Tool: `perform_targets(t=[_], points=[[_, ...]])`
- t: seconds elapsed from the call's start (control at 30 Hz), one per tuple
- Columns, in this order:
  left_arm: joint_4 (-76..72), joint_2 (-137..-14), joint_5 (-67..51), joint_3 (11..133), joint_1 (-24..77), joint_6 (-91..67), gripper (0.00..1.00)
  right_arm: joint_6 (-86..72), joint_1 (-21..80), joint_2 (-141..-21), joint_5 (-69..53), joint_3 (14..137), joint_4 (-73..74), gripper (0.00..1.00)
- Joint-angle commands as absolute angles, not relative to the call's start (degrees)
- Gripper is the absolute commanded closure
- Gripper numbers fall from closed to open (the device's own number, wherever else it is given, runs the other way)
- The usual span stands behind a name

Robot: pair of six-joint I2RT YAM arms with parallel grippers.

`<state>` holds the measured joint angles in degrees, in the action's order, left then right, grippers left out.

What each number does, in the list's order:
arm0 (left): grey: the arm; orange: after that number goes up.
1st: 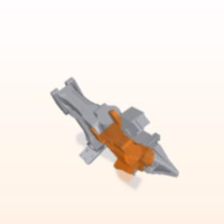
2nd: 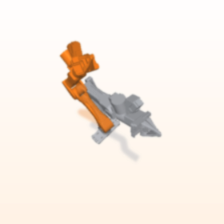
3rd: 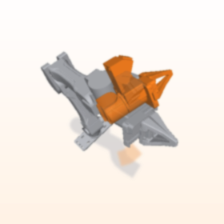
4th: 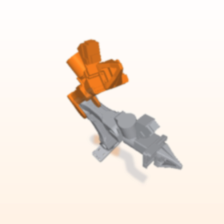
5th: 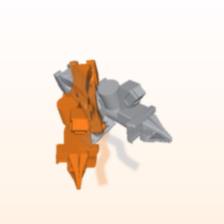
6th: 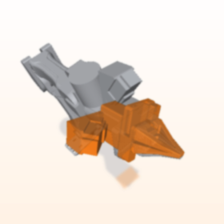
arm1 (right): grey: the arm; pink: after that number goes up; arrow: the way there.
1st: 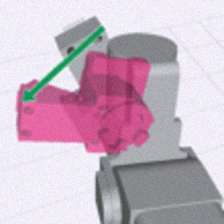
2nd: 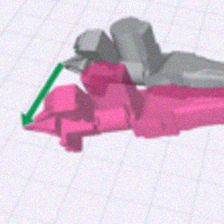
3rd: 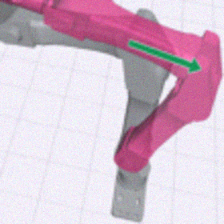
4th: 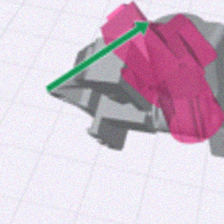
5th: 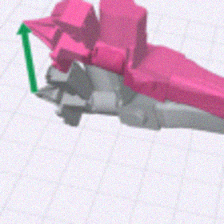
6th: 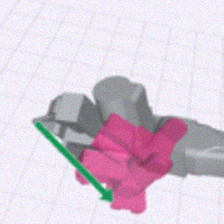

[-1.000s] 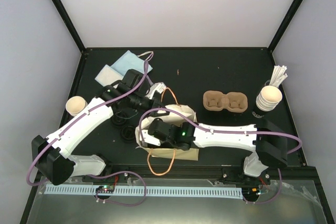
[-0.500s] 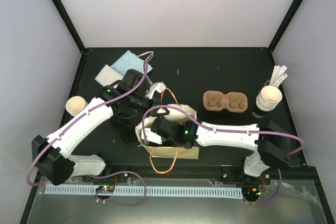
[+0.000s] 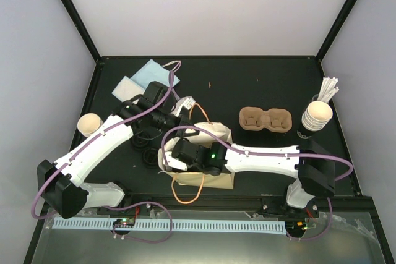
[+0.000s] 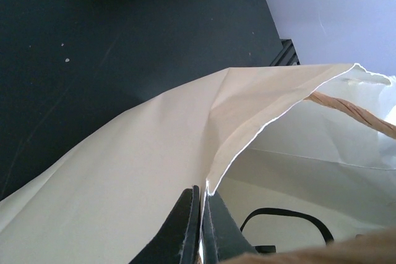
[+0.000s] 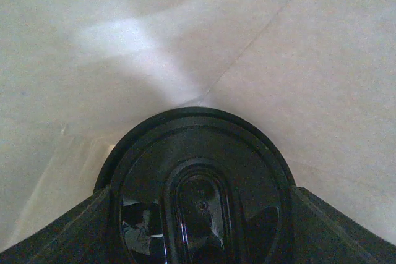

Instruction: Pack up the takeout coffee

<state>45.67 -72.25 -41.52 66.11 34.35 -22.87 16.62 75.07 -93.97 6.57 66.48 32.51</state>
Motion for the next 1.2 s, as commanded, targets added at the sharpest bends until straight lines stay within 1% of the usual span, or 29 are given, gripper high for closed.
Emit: perform_targets(t=[0.0,0.13,0.27,0.4,0.63,0.83,1.0,1.17], points=[[46.8,-71.9,-41.2,66.4,34.3,-22.0,0.99,16.2,76.1,-98.5,7.0,59.4,45.7,0.5],[47.0,-71.7,-41.2,66.2,34.3,-21.9,0.98,16.9,75.6,-94.5,3.9,53.7,40.7,0.49],[47.0,-71.5,-41.1,66.2,34.3,-21.8,0.98,16.9,73.2,-93.8,1.4,51.5,40.3,0.49],[47.0,-71.5,-41.2,66.3,34.3,-21.8,0.98,17.5,72.2,-94.3,1.3,52.3,41.9,0.5],[47.0,-71.6,-41.2,66.4,34.3,-21.7,0.98,18.4,72.2,-96.2,-2.9,57.5,45.9,0.5],[47.1,-71.8,-41.2,66.3,34.4,-21.6,0.98,17.6,73.7,-98.5,2.1,60.8,50.1,0.5],[46.9,-71.8,-41.2,66.1,34.3,-21.5,0.99,15.6,75.9,-100.1,9.4,61.4,50.7,0.5],[46.9,-71.6,-41.2,66.0,34.3,-21.3,0.98,16.5,75.9,-96.0,5.3,58.3,46.8,0.49]])
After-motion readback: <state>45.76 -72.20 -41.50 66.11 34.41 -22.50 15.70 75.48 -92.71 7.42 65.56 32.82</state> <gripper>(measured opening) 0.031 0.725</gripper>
